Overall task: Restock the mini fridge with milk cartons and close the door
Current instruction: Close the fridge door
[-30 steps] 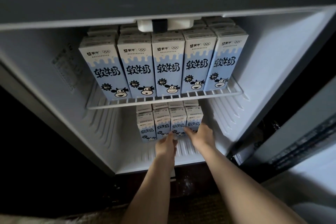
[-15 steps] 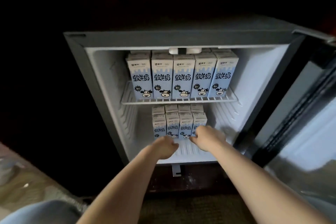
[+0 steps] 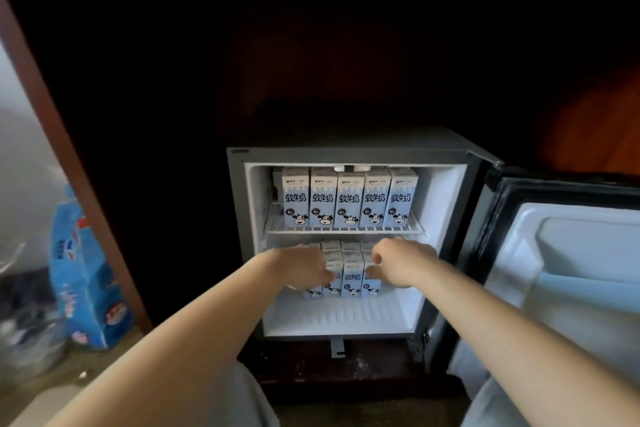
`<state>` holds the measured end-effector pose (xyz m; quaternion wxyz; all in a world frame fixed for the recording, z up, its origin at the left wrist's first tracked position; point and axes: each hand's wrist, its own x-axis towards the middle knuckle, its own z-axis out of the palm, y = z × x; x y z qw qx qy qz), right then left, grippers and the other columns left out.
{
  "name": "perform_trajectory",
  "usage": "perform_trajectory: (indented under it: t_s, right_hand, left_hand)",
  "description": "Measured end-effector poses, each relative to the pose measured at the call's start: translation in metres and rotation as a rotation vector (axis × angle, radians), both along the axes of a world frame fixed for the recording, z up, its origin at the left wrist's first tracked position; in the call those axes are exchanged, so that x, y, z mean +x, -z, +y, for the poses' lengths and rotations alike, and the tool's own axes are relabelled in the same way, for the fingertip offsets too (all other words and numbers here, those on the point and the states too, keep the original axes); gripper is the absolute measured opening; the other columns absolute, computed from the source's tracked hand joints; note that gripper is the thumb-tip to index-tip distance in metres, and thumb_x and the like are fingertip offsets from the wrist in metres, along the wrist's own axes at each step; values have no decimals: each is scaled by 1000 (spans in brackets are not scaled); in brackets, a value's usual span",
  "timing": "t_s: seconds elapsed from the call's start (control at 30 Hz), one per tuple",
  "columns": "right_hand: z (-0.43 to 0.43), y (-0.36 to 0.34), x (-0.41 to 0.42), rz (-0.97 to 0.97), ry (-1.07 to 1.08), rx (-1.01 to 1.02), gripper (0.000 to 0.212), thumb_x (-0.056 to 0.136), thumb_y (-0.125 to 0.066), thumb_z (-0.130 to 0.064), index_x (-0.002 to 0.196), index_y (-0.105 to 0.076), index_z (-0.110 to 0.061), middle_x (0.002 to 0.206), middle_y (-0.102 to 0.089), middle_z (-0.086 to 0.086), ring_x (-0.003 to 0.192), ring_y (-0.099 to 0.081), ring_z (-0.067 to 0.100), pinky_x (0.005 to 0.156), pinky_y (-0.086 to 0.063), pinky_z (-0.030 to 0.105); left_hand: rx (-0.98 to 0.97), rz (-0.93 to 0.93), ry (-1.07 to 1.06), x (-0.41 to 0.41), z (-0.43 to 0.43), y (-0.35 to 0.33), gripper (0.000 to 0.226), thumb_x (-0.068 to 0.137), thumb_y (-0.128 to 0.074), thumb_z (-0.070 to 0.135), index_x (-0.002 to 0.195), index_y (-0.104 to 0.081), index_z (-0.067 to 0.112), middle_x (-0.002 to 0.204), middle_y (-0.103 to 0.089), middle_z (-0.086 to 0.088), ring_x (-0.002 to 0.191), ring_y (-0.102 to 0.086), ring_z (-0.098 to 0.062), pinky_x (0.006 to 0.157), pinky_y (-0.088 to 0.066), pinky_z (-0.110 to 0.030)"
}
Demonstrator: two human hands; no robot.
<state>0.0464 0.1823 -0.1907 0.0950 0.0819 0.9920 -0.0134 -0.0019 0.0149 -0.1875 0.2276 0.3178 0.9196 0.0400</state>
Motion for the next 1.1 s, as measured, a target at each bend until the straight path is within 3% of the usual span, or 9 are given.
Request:
perform_trajectory:
  t_s: [0.1, 0.17, 0.37, 0.47, 0.57, 0.8, 0.97, 1.1]
  right_hand:
    - [7, -26, 20, -22, 18, -5, 29, 94, -48, -39, 104, -59, -14, 112, -60, 3, 95, -55, 23, 78, -42, 31]
    - [13, -44, 34, -6, 47, -11, 35, 93, -48, -45, 108, -59, -16, 111, -61, 4, 94, -56, 23, 76, -42, 31]
    - [47, -87, 78, 148, 137, 27, 33, 90, -51, -46, 105, -61, -19, 114, -60, 4, 106, -56, 27, 78, -39, 32]
    - [66, -106, 102, 210, 191, 36, 29, 87, -53, -47, 99, -64, -22, 112, -62, 2, 108, -56, 28, 79, -41, 33]
    - [83, -123, 132, 257, 263, 64, 30, 87, -54, -46, 104, -64, -24, 115, -62, 1, 109, -56, 28, 84, -42, 33]
    - [144, -131, 180, 330, 412, 90, 28, 86, -54, -43, 109, -60, -27, 122, -59, 0, 114, -54, 27, 89, -42, 33]
    - [204, -119, 193, 450, 362, 72, 43, 93, -50, -38, 132, -47, -22, 139, -45, 0, 130, -38, 21, 103, -35, 33]
    - [246, -115, 190, 513, 372, 136, 52, 95, -45, -40, 143, -35, -21, 151, -32, -1, 138, -28, 20, 109, -29, 35]
  left_hand:
    - [19, 42, 94, 13, 5, -23, 43, 101, -33, 34, 130, -50, 7, 126, -58, -8, 106, -57, -22, 98, -44, -31]
    - [20, 53, 134, 17, 12, -35, 44, 100, -32, 37, 123, -54, 5, 108, -59, -5, 91, -55, -19, 94, -47, -32]
    - [45, 120, 199, 38, 51, -78, 42, 99, -34, 40, 120, -55, 11, 104, -55, 0, 89, -53, -18, 72, -41, -23]
    - [67, 203, 290, 56, 73, -101, 44, 99, -32, 42, 118, -55, 11, 115, -59, -4, 100, -57, -22, 86, -45, -32]
    - [94, 247, 351, 72, 97, -117, 47, 97, -33, 47, 124, -53, 15, 132, -52, -4, 118, -51, -23, 102, -40, -42]
    - [188, 329, 520, 113, 155, -129, 45, 99, -37, 40, 132, -46, 11, 138, -48, -9, 123, -47, -26, 101, -37, -36]
    - [330, 481, 610, 118, 211, -127, 52, 97, -42, 38, 141, -35, 14, 148, -34, -7, 136, -33, -25, 111, -26, -36]
    - [305, 608, 565, 110, 265, -130, 63, 95, -41, 45, 146, -24, 13, 154, -23, -7, 140, -25, -26, 113, -20, -40]
